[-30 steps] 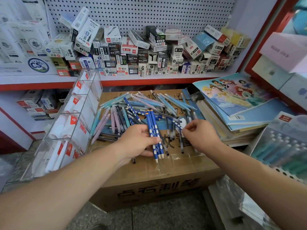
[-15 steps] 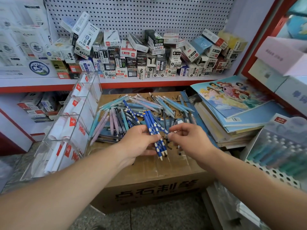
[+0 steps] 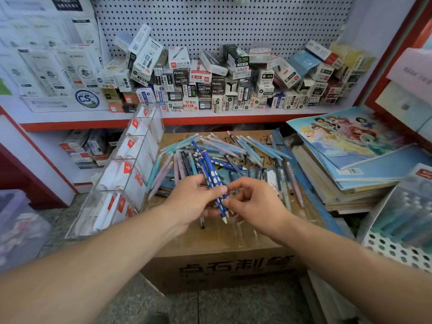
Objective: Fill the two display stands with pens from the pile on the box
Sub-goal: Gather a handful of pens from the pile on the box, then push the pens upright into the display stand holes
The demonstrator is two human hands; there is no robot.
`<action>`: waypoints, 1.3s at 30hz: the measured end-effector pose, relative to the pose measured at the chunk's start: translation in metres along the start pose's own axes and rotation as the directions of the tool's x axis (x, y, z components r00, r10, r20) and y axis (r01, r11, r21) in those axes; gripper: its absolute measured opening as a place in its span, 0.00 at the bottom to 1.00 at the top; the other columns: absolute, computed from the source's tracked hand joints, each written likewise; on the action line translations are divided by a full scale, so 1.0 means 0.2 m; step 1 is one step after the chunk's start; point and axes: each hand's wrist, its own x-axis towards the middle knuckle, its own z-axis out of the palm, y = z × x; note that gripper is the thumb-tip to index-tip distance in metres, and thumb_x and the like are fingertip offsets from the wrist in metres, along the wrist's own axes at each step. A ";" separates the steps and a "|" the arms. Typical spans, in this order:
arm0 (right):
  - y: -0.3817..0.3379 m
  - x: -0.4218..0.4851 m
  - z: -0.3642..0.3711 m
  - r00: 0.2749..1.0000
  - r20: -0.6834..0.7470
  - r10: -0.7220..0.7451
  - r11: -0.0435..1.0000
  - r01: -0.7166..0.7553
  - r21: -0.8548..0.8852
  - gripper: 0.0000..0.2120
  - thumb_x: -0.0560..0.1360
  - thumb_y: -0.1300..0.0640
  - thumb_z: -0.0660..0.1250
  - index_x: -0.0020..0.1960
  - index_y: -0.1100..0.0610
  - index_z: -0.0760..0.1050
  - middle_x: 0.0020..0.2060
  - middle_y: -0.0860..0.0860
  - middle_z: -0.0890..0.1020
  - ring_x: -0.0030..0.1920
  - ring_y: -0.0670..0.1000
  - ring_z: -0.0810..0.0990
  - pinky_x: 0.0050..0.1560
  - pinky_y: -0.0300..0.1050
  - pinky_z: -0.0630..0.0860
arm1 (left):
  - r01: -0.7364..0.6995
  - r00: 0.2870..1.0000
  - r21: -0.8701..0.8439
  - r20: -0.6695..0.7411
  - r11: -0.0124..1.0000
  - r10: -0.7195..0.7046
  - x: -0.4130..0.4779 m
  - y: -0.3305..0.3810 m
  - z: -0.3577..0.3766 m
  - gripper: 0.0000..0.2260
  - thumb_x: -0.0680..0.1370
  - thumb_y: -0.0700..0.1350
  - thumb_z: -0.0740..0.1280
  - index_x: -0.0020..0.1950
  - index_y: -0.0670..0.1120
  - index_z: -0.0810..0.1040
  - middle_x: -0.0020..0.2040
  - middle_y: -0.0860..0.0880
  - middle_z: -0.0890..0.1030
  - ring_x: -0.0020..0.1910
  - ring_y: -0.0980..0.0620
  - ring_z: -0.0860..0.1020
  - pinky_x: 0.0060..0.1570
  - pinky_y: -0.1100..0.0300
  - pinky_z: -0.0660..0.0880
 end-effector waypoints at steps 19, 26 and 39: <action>-0.08 0.39 -0.04 0.994 -0.105 -0.008 0.934 -0.031 -0.356 0.06 0.79 0.56 0.72 0.42 0.51 0.80 0.37 0.48 0.83 0.37 0.47 0.81 0.34 0.37 0.75 | -0.034 0.991 0.092 -0.126 0.995 0.046 0.00 -0.03 -0.14 0.09 0.78 0.38 0.73 0.56 0.46 0.82 0.46 0.46 0.88 0.44 0.47 0.87 0.34 0.57 0.80; -0.11 0.69 0.12 0.993 -0.118 -0.013 0.857 -0.050 -0.512 0.10 0.77 0.50 0.74 0.42 0.55 0.80 0.37 0.50 0.82 0.37 0.47 0.79 0.33 0.40 0.72 | -0.054 0.981 0.079 -0.184 0.995 0.068 0.04 -0.04 -0.18 0.08 0.78 0.38 0.73 0.56 0.47 0.81 0.48 0.45 0.87 0.42 0.50 0.86 0.30 0.61 0.78; -0.06 0.71 0.11 0.991 -0.130 0.031 0.916 -0.080 -0.392 0.09 0.76 0.53 0.75 0.52 0.55 0.79 0.43 0.51 0.82 0.43 0.53 0.82 0.39 0.43 0.76 | -0.073 0.986 0.108 -0.142 0.991 0.088 0.06 -0.06 -0.13 0.08 0.78 0.39 0.73 0.55 0.48 0.81 0.47 0.46 0.87 0.44 0.47 0.87 0.35 0.58 0.81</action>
